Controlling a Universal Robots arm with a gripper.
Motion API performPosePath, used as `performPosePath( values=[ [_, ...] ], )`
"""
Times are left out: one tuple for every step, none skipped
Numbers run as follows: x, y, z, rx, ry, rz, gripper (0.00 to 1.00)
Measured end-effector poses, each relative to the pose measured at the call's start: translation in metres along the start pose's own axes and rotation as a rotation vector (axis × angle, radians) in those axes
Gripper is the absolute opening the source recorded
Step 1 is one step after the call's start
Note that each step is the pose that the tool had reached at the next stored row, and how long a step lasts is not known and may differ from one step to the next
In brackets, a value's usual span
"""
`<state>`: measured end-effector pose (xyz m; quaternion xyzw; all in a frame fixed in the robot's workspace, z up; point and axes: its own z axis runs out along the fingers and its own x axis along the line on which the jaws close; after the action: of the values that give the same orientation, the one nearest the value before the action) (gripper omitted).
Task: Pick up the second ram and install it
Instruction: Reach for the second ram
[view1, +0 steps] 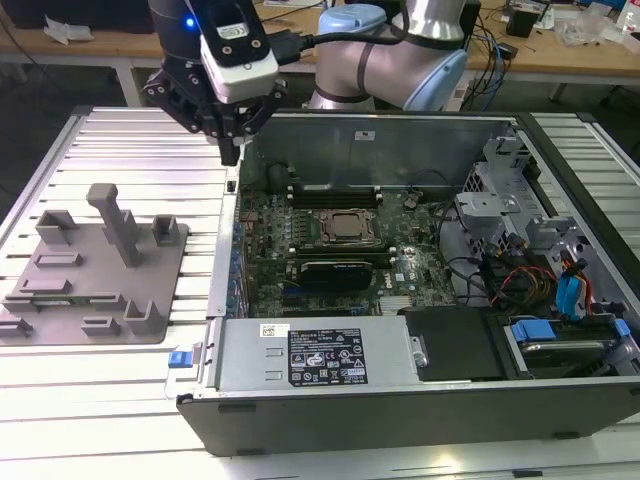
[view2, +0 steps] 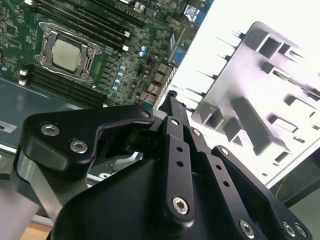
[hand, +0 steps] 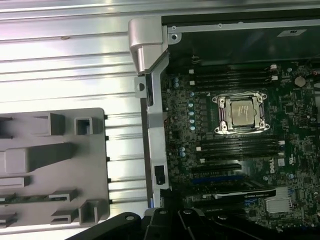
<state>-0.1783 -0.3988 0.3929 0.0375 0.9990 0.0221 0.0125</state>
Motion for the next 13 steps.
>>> performPosePath(
  values=[
    [0.0029, -0.0002, -0.0001, 0.0, 0.0, 0.0, 0.08],
    [0.006, -0.0005, -0.0002, 0.0001, 0.0001, 0.0, 0.08],
    [0.0077, -0.0006, -0.0002, 0.0, 0.0, 0.0, 0.08],
    [0.0092, -0.0007, -0.0002, 0.0, 0.0, 0.0, 0.08],
    [0.0109, -0.0008, -0.0003, 0.0, 0.0, 0.0, 0.08],
    [0.0124, -0.0009, -0.0003, 0.0001, 0.0001, 0.0, 0.08],
    [0.0151, -0.0011, -0.0004, 0.0, 0.0001, 0.0, 0.08],
    [0.0164, -0.0012, -0.0004, 0.0001, 0.0001, 0.0, 0.08],
    [0.0178, -0.0013, -0.0004, 0.0001, 0.0, 0.0, 0.08],
    [0.0199, -0.0015, -0.0005, 0.0, 0.0, 0.0, 0.08],
    [0.0213, -0.0016, -0.0005, 0.0, 0.0, 0.0, 0.08],
    [0.0241, -0.0018, -0.0005, 0.0, 0.0, 0.0, 0.08],
    [0.0269, -0.002, -0.0006, 0.0, 0.0001, 0.0, 0.08]
  ],
)
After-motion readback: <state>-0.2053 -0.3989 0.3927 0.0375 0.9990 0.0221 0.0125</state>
